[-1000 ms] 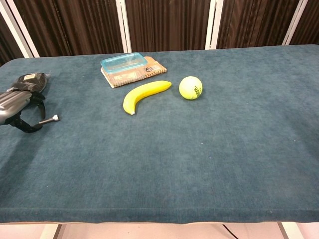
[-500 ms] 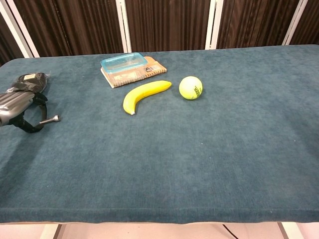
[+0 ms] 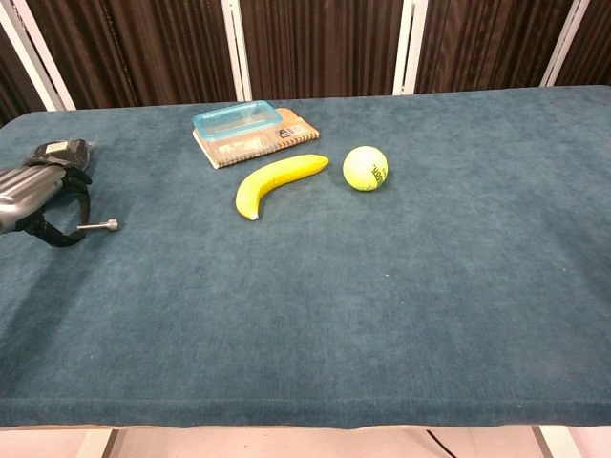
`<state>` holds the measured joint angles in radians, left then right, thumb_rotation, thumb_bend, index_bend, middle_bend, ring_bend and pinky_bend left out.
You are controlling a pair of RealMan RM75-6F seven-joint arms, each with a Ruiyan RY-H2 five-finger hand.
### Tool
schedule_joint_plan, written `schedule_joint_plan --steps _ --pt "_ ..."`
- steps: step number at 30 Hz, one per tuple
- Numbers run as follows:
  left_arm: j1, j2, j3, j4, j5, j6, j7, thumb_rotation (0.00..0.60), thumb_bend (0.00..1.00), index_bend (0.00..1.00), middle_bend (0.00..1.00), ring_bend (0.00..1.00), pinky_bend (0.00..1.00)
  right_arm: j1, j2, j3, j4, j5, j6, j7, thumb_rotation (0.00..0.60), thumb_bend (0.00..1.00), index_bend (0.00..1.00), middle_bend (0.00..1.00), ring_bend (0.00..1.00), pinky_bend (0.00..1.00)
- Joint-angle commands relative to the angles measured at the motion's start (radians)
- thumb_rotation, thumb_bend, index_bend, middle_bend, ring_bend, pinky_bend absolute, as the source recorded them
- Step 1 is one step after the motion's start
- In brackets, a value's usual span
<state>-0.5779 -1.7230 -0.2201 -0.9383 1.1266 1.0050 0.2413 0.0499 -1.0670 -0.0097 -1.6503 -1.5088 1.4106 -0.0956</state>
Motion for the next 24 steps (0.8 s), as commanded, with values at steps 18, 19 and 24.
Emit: schedule_joint_plan --steps 18,19,24 --pt "-0.03 0.067 -0.037 -0.14 -0.039 -0.002 0.067 0.6 0.33 0.59 0.17 0.08 0.04 0.002 0.001 0.002 -0.001 0.005 -0.006 -0.001 0.6 0.29 0.0 0.0 0.0 0.01" --pt "-0.032 0.068 -0.039 -0.141 -0.044 -0.006 0.069 0.6 0.33 0.59 0.17 0.08 0.04 0.002 0.001 0.002 -0.001 0.005 -0.006 -0.001 0.6 0.29 0.0 0.0 0.0 0.01" --pt "-0.05 0.083 -0.048 -0.154 -0.078 -0.047 0.081 0.6 0.33 0.58 0.17 0.08 0.04 0.002 0.0 0.003 0.0 0.006 -0.005 -0.001 0.6 0.29 0.0 0.0 0.0 0.01"
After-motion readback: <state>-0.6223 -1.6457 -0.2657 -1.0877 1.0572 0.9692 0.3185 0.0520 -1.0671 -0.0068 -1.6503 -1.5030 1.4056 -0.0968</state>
